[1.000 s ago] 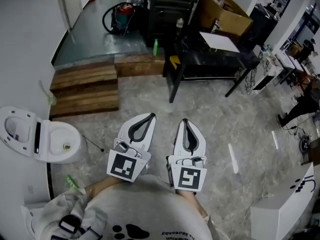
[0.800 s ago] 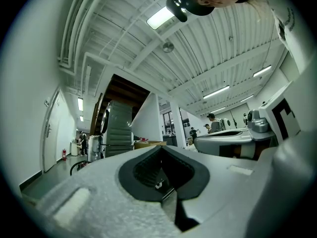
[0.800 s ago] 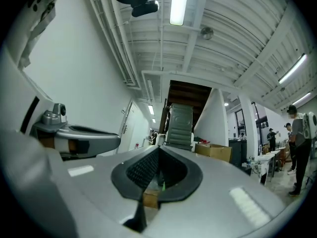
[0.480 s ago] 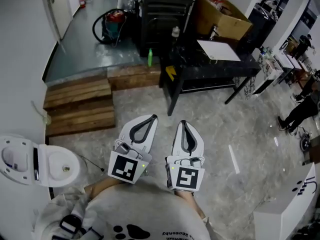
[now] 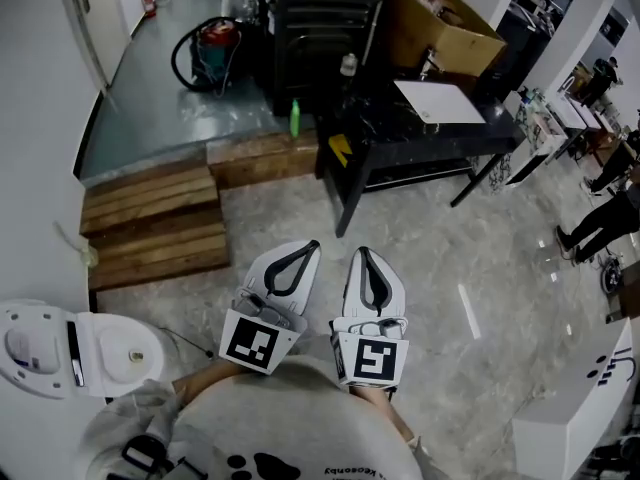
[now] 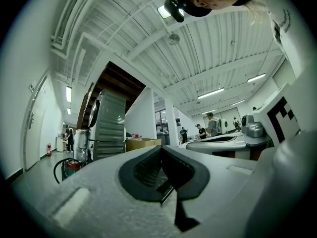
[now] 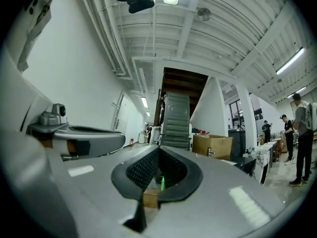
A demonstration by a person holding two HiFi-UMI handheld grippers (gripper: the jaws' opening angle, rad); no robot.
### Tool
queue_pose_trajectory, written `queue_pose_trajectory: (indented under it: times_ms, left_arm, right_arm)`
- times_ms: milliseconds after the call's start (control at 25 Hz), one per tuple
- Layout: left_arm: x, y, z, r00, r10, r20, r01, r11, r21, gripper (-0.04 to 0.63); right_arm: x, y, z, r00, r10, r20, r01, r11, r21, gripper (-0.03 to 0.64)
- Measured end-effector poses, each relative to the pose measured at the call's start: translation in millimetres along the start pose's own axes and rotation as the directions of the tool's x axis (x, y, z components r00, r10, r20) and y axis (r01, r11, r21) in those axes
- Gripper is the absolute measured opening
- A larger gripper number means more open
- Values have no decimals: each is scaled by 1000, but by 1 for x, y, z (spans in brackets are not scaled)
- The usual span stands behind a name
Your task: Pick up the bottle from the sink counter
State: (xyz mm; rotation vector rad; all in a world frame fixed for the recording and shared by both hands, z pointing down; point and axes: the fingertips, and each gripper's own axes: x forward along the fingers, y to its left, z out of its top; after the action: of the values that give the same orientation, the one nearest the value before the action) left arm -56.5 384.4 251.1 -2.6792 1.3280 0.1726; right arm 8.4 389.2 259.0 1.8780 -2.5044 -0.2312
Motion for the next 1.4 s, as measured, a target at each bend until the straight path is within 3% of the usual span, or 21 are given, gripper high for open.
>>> queue_pose_trajectory:
  times_ms: [360,640,1400]
  left_arm:
    - [21,17,-18,1000,-6,-16,6,1000,-22,2]
    - [57,37,-37,999,9,-38,-10,999,-41,2]
    - [215,103,-57,992,122,-29,-122,992,-23,2]
  right_arm:
    - [28,-9,-20,999,-3,-41,2,1000,-18,2]
    - [68,-25,-28,999,25,-20,-26,1000,-16,2]
    - [230,-112,-43,984,177,10,-177,984,21,2]
